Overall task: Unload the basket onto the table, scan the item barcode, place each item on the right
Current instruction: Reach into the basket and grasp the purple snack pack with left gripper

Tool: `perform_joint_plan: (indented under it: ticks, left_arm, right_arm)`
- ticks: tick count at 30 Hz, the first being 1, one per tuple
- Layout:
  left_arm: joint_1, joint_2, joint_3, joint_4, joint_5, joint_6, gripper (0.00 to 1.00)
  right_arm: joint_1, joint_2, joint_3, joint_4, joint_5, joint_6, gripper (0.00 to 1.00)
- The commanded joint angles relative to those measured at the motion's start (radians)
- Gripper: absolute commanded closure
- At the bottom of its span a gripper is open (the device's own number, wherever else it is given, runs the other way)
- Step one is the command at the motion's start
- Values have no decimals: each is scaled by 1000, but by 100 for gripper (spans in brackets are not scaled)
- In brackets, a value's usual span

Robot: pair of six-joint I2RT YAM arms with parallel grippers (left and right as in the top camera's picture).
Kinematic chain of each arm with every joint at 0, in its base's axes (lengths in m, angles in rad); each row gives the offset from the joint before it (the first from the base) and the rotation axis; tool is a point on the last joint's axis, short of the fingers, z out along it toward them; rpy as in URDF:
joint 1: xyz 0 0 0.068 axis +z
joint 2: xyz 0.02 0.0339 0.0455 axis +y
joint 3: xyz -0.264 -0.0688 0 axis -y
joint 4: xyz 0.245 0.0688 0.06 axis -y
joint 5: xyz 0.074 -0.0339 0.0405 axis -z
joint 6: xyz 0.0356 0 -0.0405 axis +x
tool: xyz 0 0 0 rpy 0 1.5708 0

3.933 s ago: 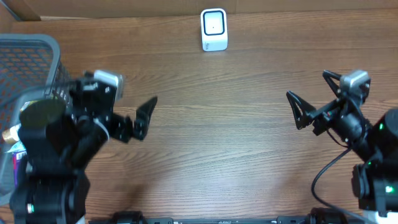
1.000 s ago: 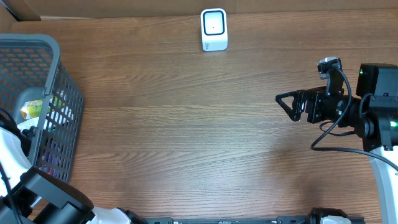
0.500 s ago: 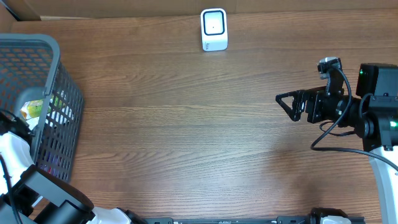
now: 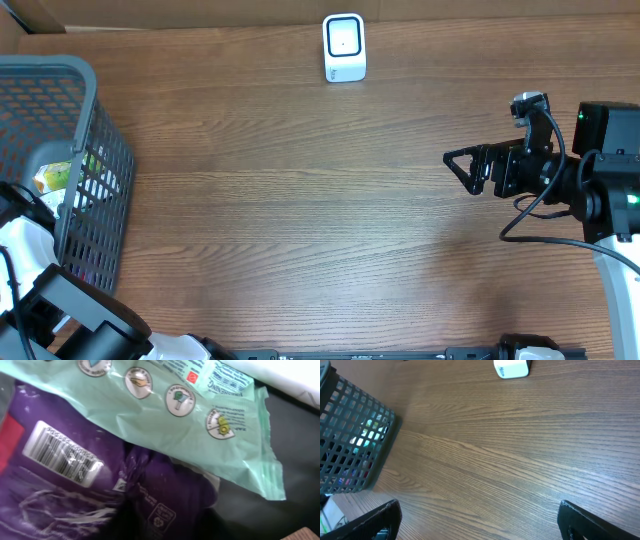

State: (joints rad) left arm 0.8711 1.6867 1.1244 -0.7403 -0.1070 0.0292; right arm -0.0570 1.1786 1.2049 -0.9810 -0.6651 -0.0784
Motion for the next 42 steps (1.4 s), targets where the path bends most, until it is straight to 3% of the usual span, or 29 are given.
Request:
perform_joint_plan:
  ticks: [1, 7, 16, 21, 26, 27, 29, 33, 34, 35, 42]
  left_arm:
    - [-1, 10, -43, -19, -32, 1, 96]
    - [-3, -4, 34, -87, 16, -18, 96]
    - [-3, -15, 486, -369, 18, -241, 96]
    - [-11, -16, 674, -443, 38, -247, 96]
    - [-27, -12, 679, -473, 52, -200, 94]
    - [-28, -9, 672, -482, 53, -180, 77]
    - [-33, -6, 649, -497, 54, -157, 56]
    - [-35, -6, 563, -512, 51, -104, 38]
    - [-35, -6, 534, -507, 51, -91, 23]
    - [-34, -6, 504, -497, 51, -80, 1]
    - [-34, -6, 264, -348, 45, 41, 0]
  right_arm:
    - [5, 2, 25, 3, 2, 0, 0]
    - [5, 2, 25, 11, 2, 0, 0]
    - [5, 2, 25, 17, 2, 0, 0]
    - [5, 2, 25, 18, 2, 0, 0]
    - [5, 2, 25, 17, 2, 0, 0]
    - [5, 2, 25, 17, 2, 0, 0]
    - [5, 2, 25, 18, 2, 0, 0]
    - [5, 2, 25, 24, 2, 0, 0]
    - [5, 2, 25, 26, 2, 0, 0]
    - [5, 2, 25, 26, 2, 0, 0]
    - [5, 2, 25, 32, 25, 0, 0]
